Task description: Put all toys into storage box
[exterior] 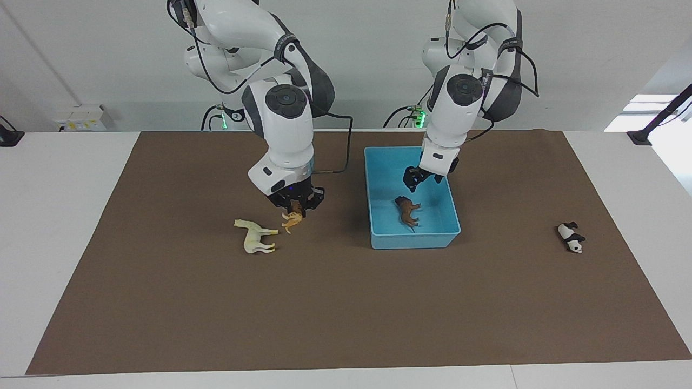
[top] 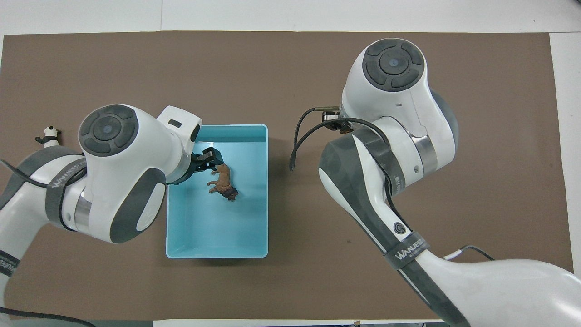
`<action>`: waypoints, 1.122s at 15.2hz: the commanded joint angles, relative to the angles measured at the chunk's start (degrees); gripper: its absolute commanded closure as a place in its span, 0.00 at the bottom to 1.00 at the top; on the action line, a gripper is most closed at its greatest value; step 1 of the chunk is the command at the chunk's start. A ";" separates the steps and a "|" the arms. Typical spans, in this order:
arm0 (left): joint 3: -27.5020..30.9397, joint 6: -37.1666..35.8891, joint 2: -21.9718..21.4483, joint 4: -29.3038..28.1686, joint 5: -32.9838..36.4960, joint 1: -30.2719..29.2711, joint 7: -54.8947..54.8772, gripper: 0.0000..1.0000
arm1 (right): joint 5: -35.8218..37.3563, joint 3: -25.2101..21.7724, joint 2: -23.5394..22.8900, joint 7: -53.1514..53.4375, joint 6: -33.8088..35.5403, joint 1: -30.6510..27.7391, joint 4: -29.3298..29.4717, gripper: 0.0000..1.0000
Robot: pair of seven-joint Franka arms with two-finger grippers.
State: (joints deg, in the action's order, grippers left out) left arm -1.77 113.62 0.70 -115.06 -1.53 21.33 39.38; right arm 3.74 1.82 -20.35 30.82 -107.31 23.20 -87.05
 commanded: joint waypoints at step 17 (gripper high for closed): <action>0.54 26.83 15.97 4.82 7.07 -39.78 -49.91 0.00 | 0.21 -2.79 -24.65 26.13 0.17 26.72 27.81 0.00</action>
State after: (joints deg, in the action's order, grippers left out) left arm -0.46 139.46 12.30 -114.53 4.46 -17.37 -8.97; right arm 3.78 -0.76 -45.22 55.92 -109.09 49.85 -60.95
